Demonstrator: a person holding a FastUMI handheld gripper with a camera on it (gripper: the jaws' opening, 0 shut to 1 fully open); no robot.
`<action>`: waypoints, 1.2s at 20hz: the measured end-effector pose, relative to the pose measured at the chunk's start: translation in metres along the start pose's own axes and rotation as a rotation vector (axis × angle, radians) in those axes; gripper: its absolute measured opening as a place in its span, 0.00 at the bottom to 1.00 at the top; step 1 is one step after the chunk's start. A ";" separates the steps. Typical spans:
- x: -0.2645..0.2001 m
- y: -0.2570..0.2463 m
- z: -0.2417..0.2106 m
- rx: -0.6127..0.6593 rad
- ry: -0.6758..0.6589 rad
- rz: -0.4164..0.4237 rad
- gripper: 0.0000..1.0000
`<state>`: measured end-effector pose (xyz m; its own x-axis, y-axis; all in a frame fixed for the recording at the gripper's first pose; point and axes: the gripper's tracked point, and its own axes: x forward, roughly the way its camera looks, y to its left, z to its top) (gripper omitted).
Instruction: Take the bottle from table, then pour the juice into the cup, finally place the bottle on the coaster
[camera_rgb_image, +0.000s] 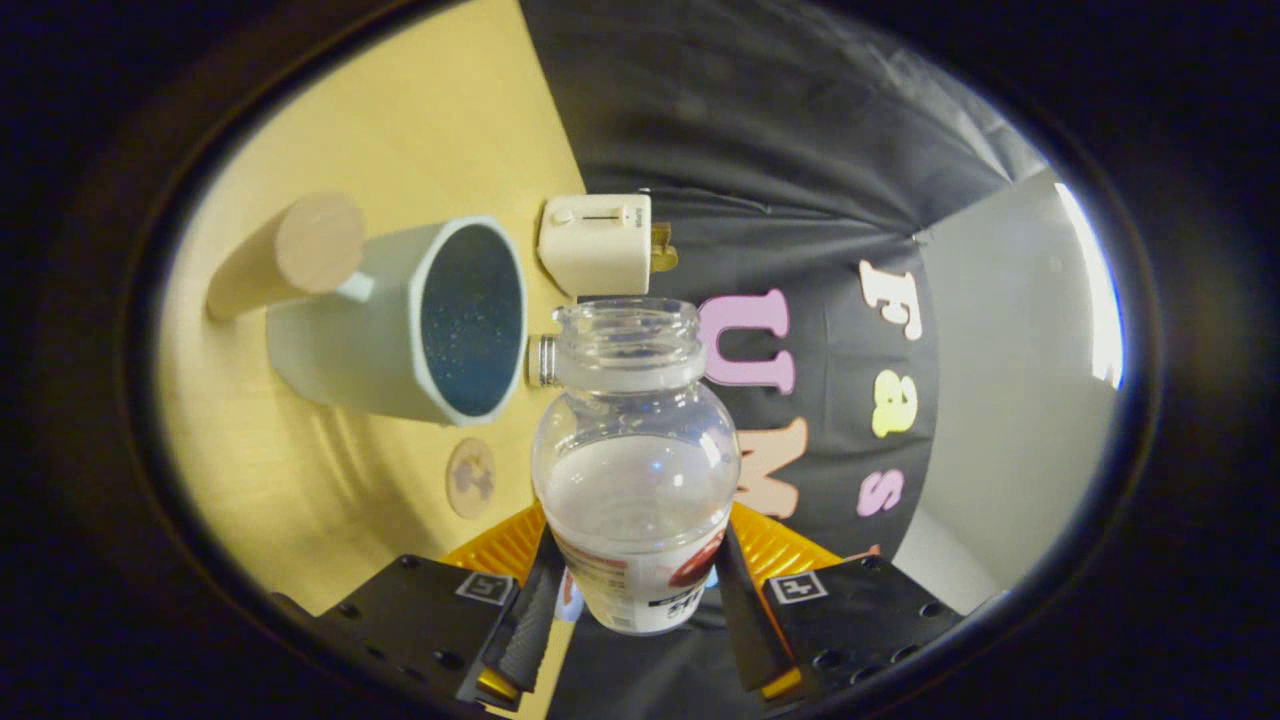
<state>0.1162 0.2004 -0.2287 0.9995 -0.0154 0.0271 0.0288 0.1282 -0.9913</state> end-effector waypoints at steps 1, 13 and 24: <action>0.000 0.002 -0.002 0.075 0.017 0.033 0.80; 0.028 -0.007 -0.016 0.968 0.141 0.266 0.81; 0.101 0.017 -0.042 1.443 0.146 0.327 0.81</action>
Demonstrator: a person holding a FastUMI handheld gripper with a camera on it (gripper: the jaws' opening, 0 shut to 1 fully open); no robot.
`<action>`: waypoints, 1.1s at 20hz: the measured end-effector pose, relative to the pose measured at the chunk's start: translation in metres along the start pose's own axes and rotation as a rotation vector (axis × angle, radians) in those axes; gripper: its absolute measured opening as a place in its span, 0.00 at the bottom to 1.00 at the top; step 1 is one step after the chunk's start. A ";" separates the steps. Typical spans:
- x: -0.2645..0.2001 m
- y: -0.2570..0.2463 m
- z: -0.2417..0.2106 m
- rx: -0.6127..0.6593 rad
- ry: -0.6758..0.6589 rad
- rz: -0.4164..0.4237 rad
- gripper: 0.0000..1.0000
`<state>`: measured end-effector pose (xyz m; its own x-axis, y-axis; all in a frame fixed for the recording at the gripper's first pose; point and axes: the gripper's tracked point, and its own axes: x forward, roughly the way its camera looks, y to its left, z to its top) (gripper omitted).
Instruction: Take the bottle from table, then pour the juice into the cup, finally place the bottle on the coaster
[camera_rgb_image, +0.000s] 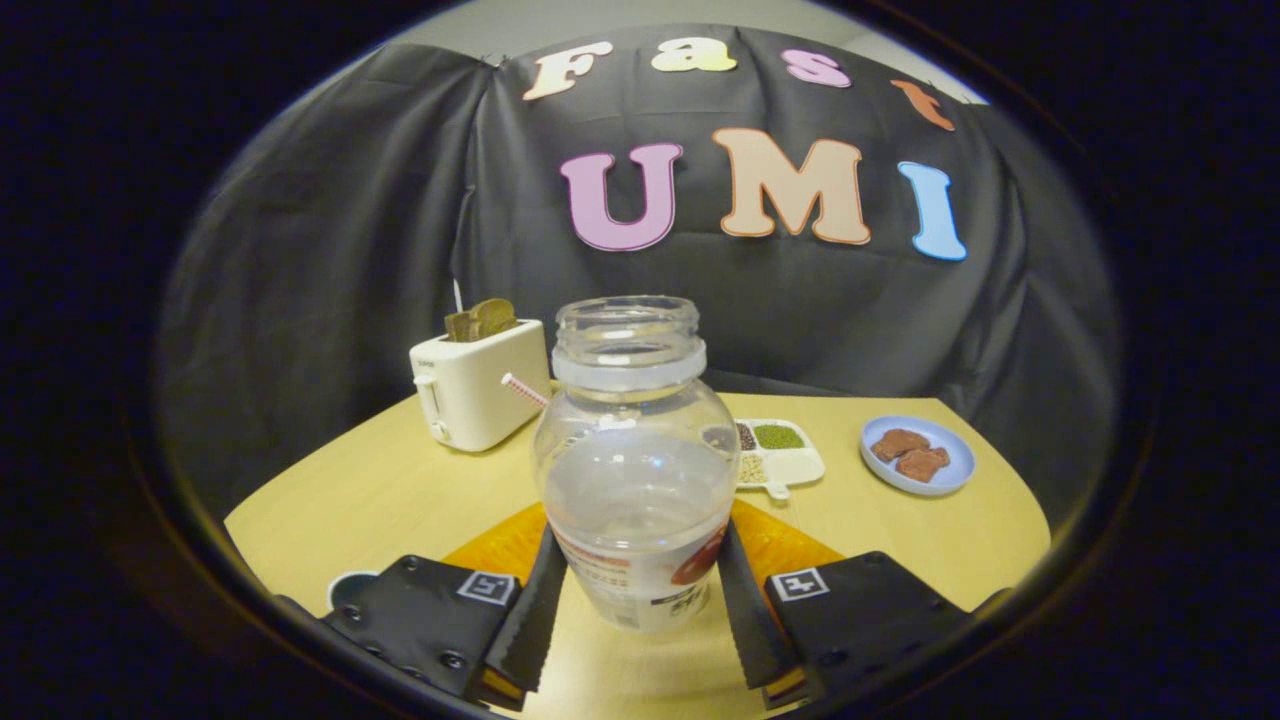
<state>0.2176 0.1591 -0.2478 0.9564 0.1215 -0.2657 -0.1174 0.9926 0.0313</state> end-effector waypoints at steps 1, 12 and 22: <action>0.006 -0.002 -0.005 0.006 -0.005 0.007 0.81; 0.040 -0.001 -0.038 0.009 0.024 0.019 0.81; 0.045 -0.004 -0.044 0.011 0.019 0.016 0.81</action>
<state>0.2492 0.1610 -0.3019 0.9492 0.1375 -0.2829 -0.1298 0.9905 0.0458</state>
